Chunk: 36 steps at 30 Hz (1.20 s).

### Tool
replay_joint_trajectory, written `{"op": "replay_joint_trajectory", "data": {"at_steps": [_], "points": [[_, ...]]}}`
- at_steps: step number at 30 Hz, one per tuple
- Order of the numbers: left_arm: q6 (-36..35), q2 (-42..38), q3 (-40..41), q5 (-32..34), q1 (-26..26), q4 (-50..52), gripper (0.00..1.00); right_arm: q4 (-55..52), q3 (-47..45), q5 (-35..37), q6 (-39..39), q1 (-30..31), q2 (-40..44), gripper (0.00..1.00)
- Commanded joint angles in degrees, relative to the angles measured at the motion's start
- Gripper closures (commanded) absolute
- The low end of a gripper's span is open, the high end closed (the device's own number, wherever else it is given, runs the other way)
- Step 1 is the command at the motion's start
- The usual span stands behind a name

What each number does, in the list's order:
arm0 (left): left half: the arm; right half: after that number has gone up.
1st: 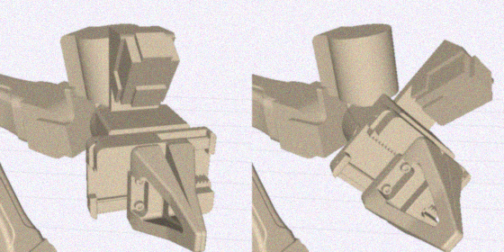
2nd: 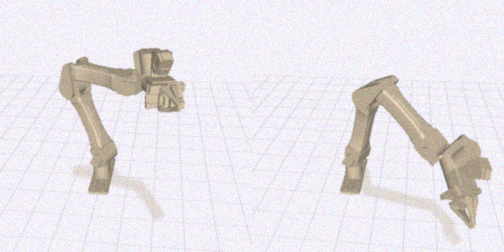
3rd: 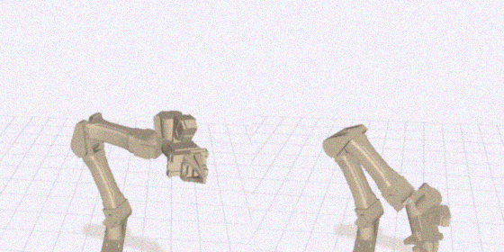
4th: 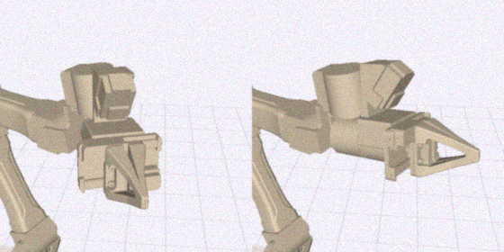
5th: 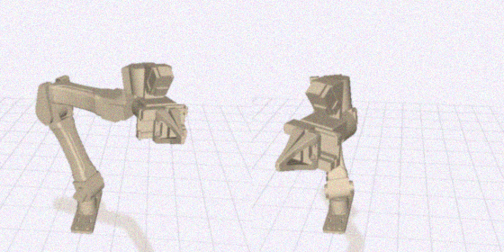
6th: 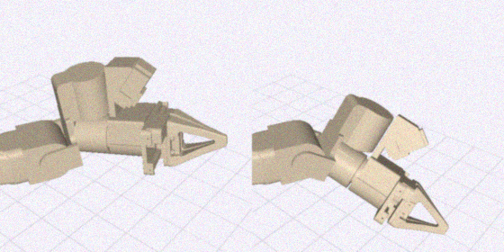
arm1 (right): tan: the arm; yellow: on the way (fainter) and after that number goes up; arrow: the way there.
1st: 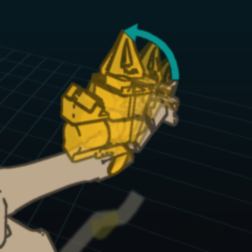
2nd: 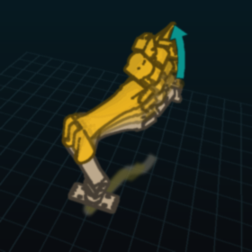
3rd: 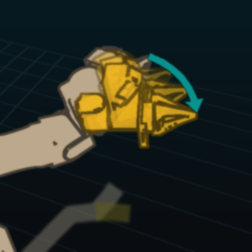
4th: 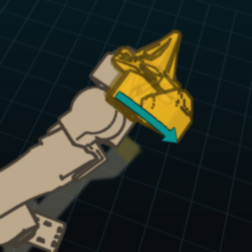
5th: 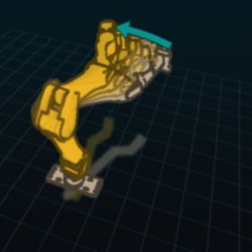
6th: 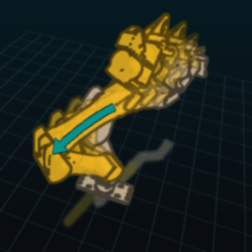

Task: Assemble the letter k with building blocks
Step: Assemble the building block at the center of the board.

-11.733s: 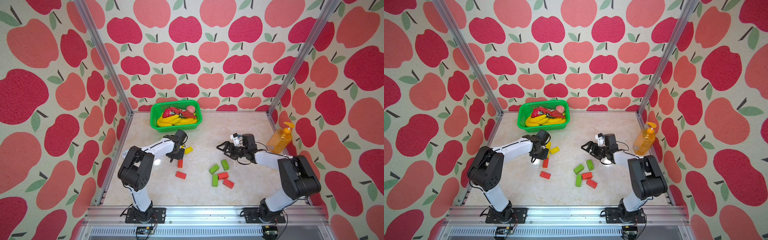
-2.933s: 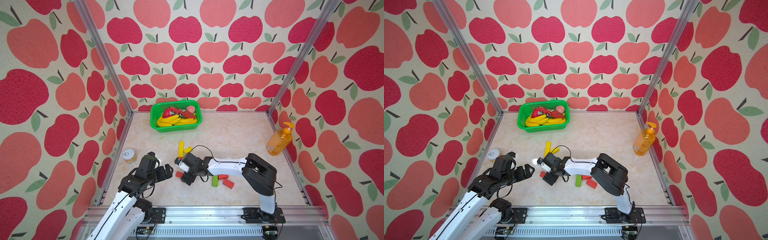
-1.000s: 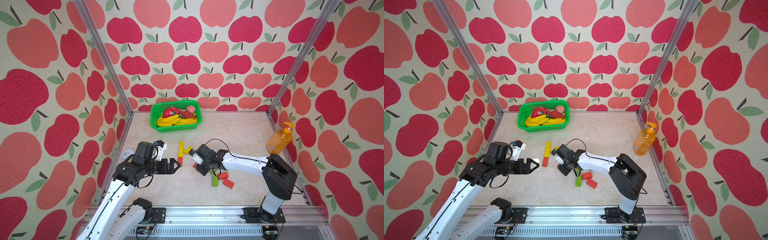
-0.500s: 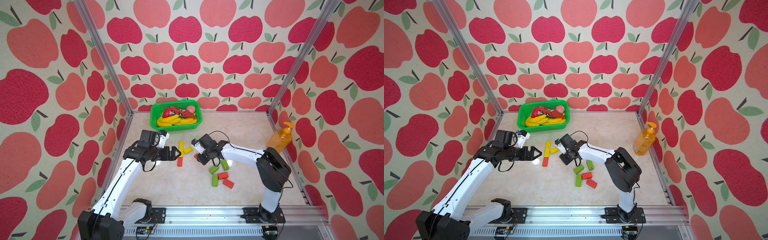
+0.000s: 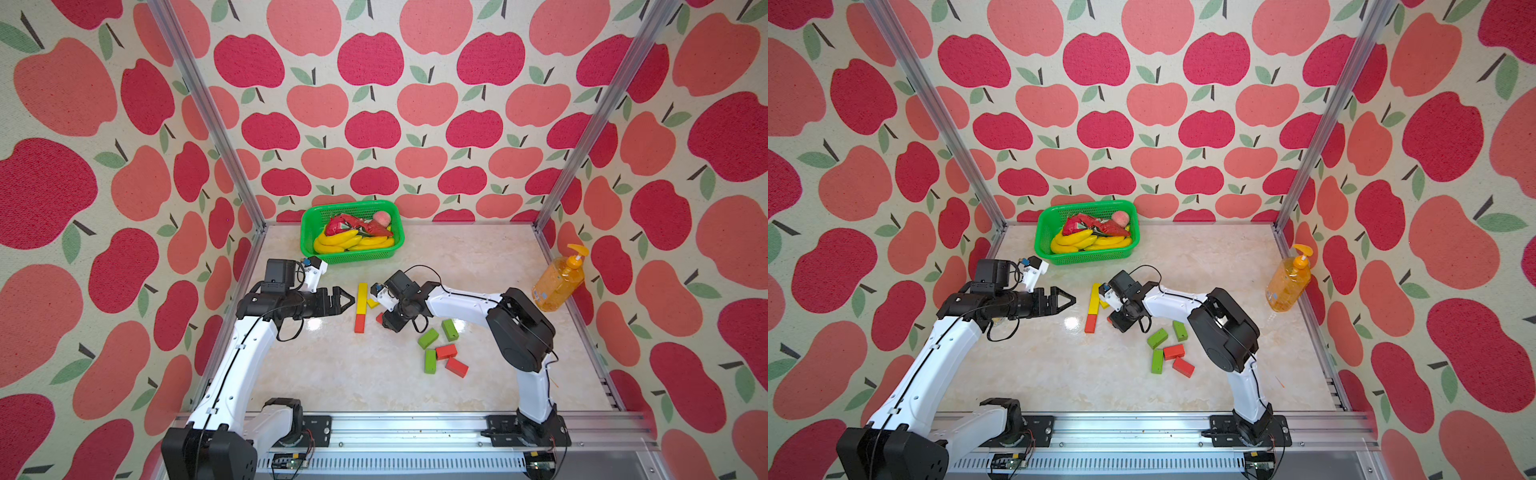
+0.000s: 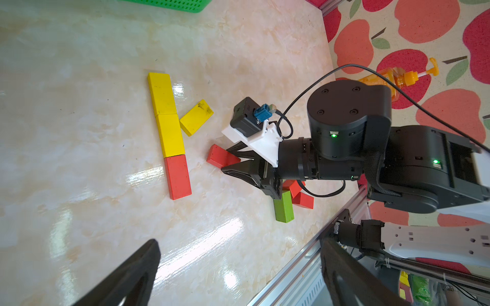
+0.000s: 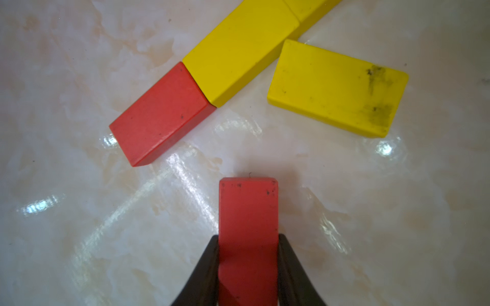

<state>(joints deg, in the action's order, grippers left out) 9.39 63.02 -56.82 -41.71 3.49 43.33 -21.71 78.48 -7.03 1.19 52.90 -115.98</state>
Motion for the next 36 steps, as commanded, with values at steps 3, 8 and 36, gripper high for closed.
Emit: {"op": "replay_joint_trajectory", "data": {"at_steps": [3,8,36], "points": [[-1.09,1.13,1.78,-5.36,-2.29,-1.73,0.02,0.71,2.56,-1.06,-1.19,1.21,-2.39,0.76],[-1.13,1.22,2.06,-6.07,-2.94,-1.85,0.02,1.15,2.91,-0.64,-1.19,1.35,-2.83,0.76],[-1.13,1.49,2.67,-8.64,-3.49,-2.29,0.02,1.06,5.13,2.22,-1.45,1.39,-6.27,0.73]]}}
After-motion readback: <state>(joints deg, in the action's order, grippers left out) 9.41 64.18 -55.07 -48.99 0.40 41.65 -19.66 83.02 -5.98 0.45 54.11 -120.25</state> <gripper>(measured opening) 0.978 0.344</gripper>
